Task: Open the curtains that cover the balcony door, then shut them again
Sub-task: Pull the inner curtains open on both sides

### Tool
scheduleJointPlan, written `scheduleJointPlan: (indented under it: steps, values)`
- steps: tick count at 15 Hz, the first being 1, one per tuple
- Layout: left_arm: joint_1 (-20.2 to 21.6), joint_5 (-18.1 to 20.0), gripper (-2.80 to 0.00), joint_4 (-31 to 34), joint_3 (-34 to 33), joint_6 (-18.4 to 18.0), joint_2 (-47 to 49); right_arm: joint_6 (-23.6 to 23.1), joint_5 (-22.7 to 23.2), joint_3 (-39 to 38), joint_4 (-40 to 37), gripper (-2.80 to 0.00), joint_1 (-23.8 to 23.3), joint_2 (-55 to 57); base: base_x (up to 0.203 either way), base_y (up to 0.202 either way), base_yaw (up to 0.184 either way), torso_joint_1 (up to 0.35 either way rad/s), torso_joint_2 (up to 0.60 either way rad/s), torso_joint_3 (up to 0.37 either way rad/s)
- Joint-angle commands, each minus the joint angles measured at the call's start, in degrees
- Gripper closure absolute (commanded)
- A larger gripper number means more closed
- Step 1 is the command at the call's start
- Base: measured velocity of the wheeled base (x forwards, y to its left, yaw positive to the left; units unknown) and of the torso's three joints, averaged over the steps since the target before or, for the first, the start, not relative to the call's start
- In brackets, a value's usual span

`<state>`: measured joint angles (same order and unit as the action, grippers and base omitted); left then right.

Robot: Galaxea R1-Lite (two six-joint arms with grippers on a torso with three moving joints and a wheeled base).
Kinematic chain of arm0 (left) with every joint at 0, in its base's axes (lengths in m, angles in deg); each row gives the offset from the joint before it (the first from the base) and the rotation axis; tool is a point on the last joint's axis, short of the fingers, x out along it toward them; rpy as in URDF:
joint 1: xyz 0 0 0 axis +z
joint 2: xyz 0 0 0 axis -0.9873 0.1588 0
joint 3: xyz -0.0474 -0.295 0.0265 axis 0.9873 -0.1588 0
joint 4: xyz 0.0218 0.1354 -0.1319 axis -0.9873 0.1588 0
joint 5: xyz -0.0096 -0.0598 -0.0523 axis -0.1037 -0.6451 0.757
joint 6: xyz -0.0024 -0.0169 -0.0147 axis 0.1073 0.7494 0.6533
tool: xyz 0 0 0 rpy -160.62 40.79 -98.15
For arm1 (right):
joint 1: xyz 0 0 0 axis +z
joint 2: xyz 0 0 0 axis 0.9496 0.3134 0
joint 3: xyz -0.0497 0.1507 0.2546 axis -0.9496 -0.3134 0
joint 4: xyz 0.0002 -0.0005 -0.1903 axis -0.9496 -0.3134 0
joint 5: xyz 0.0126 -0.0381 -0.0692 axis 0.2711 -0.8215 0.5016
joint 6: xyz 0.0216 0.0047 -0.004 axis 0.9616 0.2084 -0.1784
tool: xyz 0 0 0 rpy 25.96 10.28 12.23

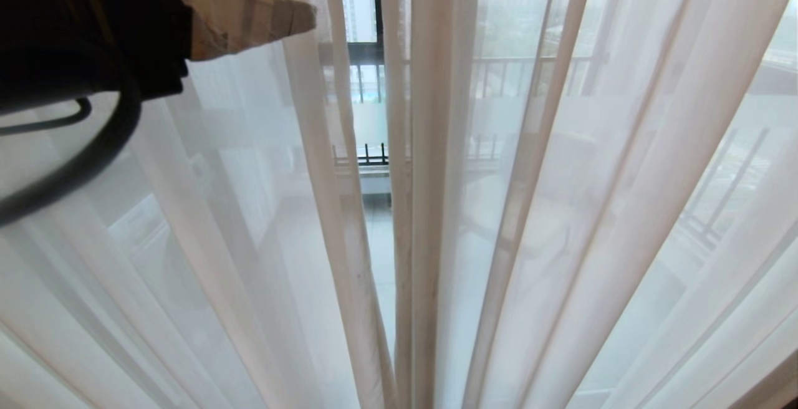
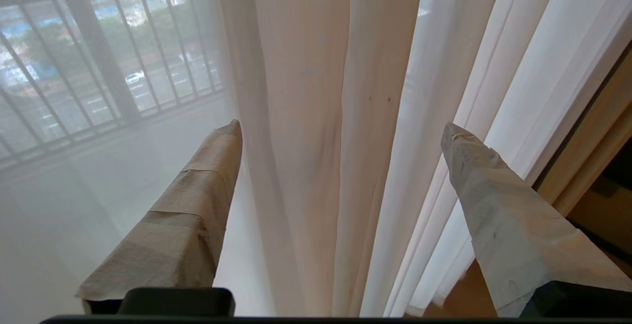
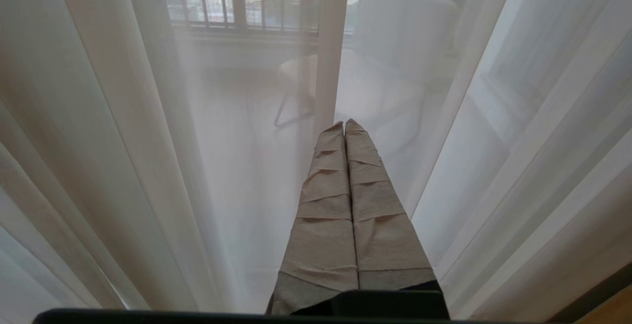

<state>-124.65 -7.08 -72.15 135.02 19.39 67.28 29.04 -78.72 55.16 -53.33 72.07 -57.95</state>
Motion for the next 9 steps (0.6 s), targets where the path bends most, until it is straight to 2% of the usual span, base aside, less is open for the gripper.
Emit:
scheduleJointPlan:
  steps: [1,3,4,9]
  values:
    - [-0.09,-0.31,-2.80,-2.95,0.60,-0.01,3.84,-0.04,0.01,0.00,0.00,0.00,0.02,-0.02,0.000,0.000,0.000,0.000,0.00,0.000]
    - [-0.07,-1.10,-2.80,-4.29,0.75,-1.74,5.66,-0.04,0.01,0.00,0.00,0.00,0.02,-0.02,0.000,0.000,0.000,0.000,0.00,0.000]
    - [-0.07,-2.65,-2.80,-4.39,0.83,-3.01,6.41,-0.04,0.01,0.00,0.00,0.00,0.02,-0.02,0.000,0.000,0.000,0.000,0.00,0.000]
    - [-0.07,-9.60,-2.80,-4.52,2.29,-5.02,9.91,-0.04,0.01,0.00,0.00,0.00,0.02,-0.02,0.000,0.000,0.000,0.000,0.00,0.000]
